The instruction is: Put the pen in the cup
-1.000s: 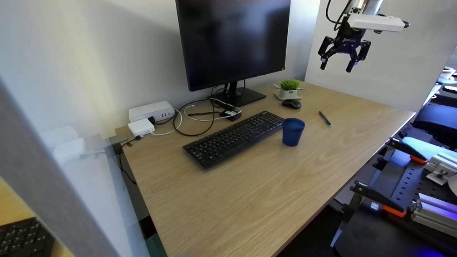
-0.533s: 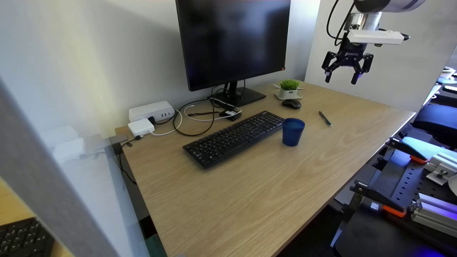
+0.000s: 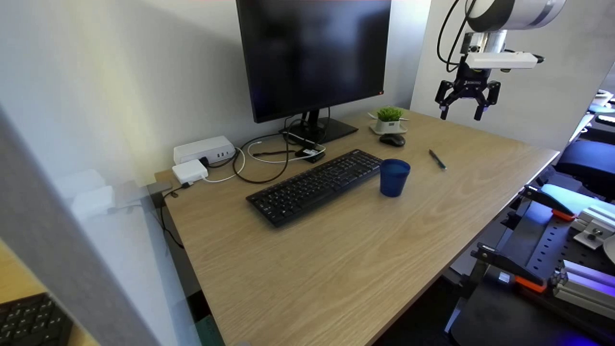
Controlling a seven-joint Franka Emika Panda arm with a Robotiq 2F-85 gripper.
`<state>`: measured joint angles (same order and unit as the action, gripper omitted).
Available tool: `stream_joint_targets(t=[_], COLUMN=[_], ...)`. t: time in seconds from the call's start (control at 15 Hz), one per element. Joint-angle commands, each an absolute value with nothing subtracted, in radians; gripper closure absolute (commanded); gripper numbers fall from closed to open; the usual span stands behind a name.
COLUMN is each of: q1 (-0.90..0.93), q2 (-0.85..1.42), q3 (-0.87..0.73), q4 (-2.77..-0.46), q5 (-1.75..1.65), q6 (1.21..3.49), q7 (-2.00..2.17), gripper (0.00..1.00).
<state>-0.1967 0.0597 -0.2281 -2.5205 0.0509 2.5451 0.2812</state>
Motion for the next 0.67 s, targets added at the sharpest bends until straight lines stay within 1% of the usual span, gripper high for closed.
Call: stream_joint_targets(t=[0.0,0.6], q1=[-0.211,-0.284], q2=[0.122,0.295], q3=[-0.228,-0.230], q4=[-2.456,-2.349], q5=[0.093,0.203], q6=[2.502,2.486], q7=[0.211,0.025], gripper=[0.00,0.00])
